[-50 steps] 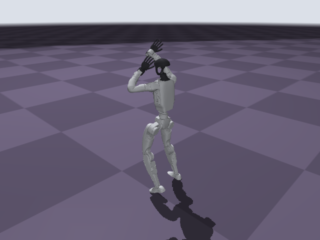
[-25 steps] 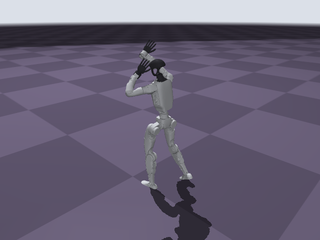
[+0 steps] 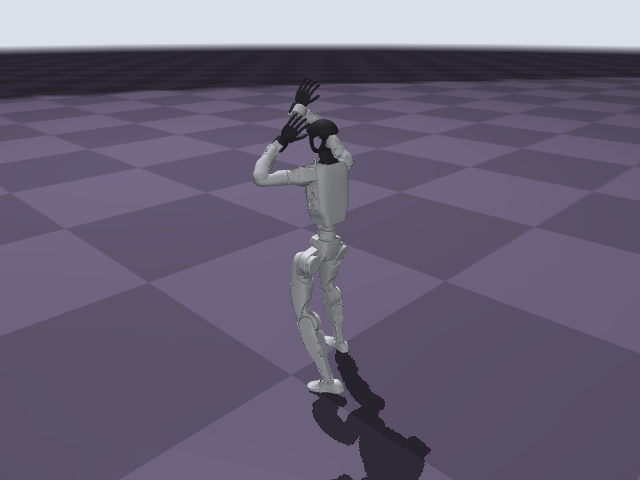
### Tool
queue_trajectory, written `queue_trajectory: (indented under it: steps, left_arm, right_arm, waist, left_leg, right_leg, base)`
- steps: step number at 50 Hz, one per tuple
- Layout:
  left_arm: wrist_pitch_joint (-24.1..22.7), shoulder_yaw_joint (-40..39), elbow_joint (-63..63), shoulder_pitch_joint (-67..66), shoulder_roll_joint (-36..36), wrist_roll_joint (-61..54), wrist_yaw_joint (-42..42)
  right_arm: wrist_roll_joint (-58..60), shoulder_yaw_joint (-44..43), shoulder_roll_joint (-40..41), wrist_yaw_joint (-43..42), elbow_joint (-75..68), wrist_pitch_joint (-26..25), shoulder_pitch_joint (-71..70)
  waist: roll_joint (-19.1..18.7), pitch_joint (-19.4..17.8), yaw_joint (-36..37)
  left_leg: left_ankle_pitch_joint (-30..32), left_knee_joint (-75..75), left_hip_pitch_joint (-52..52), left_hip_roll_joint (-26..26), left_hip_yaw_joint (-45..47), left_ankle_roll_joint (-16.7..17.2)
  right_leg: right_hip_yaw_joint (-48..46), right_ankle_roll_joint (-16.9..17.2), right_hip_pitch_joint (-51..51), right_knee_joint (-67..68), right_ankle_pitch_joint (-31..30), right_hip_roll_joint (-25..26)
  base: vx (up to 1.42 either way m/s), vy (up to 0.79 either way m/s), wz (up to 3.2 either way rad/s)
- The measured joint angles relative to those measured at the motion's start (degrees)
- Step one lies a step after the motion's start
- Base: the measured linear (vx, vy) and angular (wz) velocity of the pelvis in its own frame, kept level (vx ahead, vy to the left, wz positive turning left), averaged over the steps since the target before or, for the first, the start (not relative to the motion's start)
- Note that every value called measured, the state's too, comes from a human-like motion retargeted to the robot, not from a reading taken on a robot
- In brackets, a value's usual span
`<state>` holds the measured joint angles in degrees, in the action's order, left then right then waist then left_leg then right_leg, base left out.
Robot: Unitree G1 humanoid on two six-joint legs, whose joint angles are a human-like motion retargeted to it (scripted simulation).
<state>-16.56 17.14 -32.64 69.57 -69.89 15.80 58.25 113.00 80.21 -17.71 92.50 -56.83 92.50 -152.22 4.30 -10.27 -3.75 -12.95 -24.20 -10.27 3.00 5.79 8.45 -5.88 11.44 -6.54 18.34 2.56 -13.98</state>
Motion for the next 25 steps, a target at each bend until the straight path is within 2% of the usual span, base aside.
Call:
queue_trajectory:
  steps: [5,8,10,14,18,21,25]
  left_arm:
    - [1.3,-0.5,-1.2,-1.2,-2.1,0.8,1.1]
    - [2.0,-0.7,-1.7,-1.1,-3.2,1.5,1.5]
    - [2.1,-0.9,-1.7,-1.2,-4.4,1.9,1.5]
    - [1.0,0.0,-3.4,-0.7,-4.2,1.1,1.8]
    - [0.5,0.0,-3.2,-0.5,-4.2,0.5,2.0]
    - [0.2,0.0,-2.4,-0.4,-4.8,0.4,1.9]
    - [0.2,0.4,-2.5,-0.2,-4.7,0.1,1.9]
  right_arm:
    - [0.0,0.0,-2.1,0.0,2.8,0.0,-1.7]
    - [0.0,0.0,-2.4,0.0,2.6,0.0,-2.3]
    - [0.0,0.0,-4.6,0.0,-2.4,0.0,-2.2]
    - [0.0,0.0,-0.5,0.0,0.9,0.0,-2.7]
    - [0.0,0.0,-1.6,0.0,-0.6,0.0,-2.7]
    - [0.0,0.0,-3.4,0.0,-5.7,0.0,-2.1]
    - [0.0,0.0,-3.6,0.0,-12.9,0.0,-0.1]
  waist:
    - [-0.6,-2.9,1.3]
    - [-0.6,-3.3,2.1]
    - [-0.7,-3.1,2.5]
    - [-1.4,-2.2,4.9]
    - [-3.5,-0.9,6.2]
    - [-4.3,-0.2,7.4]
    - [-3.1,0.2,8.2]
  left_leg:
    - [9.0,-24.3,9.9,1.3,-1.3,1.0]
    - [7.3,-30.4,15.1,1.1,-0.5,1.3]
    - [5.4,-31.2,17.9,1.4,0.4,1.8]
    - [1.4,-24.2,21.6,3.3,2.0,2.4]
    - [-2.3,-8.4,22.3,6.3,2.1,1.5]
    - [1.6,2.3,20.1,6.8,-0.4,1.8]
    - [3.6,5.2,16.7,5.6,-1.5,0.4]
  right_leg:
    - [0.3,-0.1,7.9,-3.4,1.9,1.4]
    - [0.9,0.3,10.7,-4.8,2.6,1.6]
    - [1.4,0.7,11.8,-5.1,3.3,2.2]
    - [2.0,2.2,13.5,-5.6,5.1,3.3]
    - [2.5,3.0,14.7,-5.0,7.3,5.6]
    - [3.5,1.5,15.0,-3.1,8.4,6.9]
    - [3.2,-1.1,15.0,1.2,7.2,6.1]
  base:
    - [0.44,-0.17,-0.36]
    - [0.42,-0.09,-0.33]
    - [0.42,-0.04,-0.38]
    - [0.43,0.01,-0.26]
    - [0.46,0.11,-0.19]
    - [0.47,0.17,-0.31]
    - [0.45,0.20,-0.02]
